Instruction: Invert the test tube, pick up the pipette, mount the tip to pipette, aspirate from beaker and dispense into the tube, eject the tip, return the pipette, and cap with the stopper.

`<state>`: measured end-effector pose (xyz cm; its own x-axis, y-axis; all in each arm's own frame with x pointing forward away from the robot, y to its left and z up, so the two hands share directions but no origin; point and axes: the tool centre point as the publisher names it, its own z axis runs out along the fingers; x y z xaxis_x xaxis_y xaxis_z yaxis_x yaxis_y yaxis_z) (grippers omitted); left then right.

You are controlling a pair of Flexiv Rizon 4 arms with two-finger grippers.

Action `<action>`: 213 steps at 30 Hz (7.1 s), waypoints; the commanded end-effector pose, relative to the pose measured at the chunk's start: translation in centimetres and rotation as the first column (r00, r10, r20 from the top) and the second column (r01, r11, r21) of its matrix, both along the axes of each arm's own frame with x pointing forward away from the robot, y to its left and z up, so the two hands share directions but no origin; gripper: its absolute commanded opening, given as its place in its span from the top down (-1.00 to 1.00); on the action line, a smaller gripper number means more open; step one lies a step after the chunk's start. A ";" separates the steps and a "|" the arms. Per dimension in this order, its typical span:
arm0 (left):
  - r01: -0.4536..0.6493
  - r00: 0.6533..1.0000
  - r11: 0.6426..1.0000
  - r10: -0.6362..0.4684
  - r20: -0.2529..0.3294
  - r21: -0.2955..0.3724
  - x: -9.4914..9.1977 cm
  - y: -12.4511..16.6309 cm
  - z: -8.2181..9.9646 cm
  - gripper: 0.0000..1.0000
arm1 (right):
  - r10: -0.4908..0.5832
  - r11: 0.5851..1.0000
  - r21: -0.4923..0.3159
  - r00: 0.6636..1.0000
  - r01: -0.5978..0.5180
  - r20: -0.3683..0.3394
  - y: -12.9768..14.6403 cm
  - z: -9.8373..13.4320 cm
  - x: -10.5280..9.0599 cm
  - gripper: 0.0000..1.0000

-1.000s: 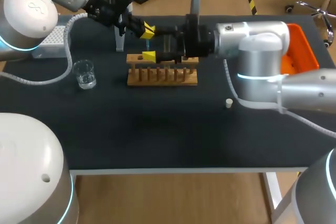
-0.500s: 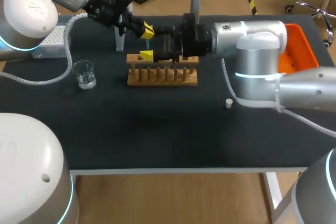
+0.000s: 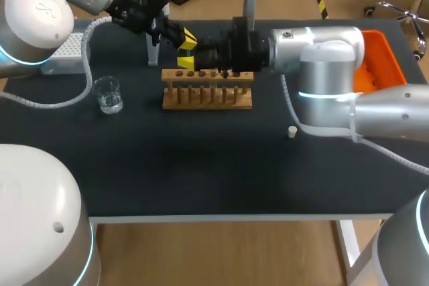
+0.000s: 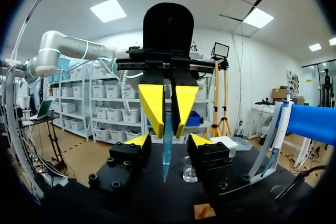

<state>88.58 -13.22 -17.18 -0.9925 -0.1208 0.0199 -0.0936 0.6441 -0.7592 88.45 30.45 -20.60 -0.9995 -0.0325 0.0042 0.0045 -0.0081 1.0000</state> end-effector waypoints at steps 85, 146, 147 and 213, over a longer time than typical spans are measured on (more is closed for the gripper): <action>0.003 1.000 1.000 -0.003 -0.004 0.003 0.1 0.0 0.1 -1.00 | -0.016 1.000 -0.016 0.998 0.015 -0.055 -28.0 -3.4 -7.9 1.00; -0.696 0.717 0.714 0.696 0.030 0.075 13.4 12.6 -1.6 -1.00 | -0.016 1.000 -0.016 0.998 0.015 -0.055 -28.0 -3.4 -7.9 1.00; -0.705 0.709 0.706 0.705 0.033 0.074 13.8 12.5 -1.6 -1.00 | -0.016 1.000 -0.016 0.998 0.015 -0.055 -28.0 -3.4 -7.9 1.00; -0.931 0.304 0.319 0.947 0.104 -0.179 23.3 7.6 -3.3 -1.00 | -0.016 1.000 -0.016 0.998 0.015 -0.055 -28.0 -3.4 -7.9 1.00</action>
<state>111.88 -5.10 -20.52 -0.2880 -0.9576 -0.0069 -0.4696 0.1475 -0.8705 80.50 2.49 -23.97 -0.9981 -0.0152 0.0600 0.0599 0.0064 0.9982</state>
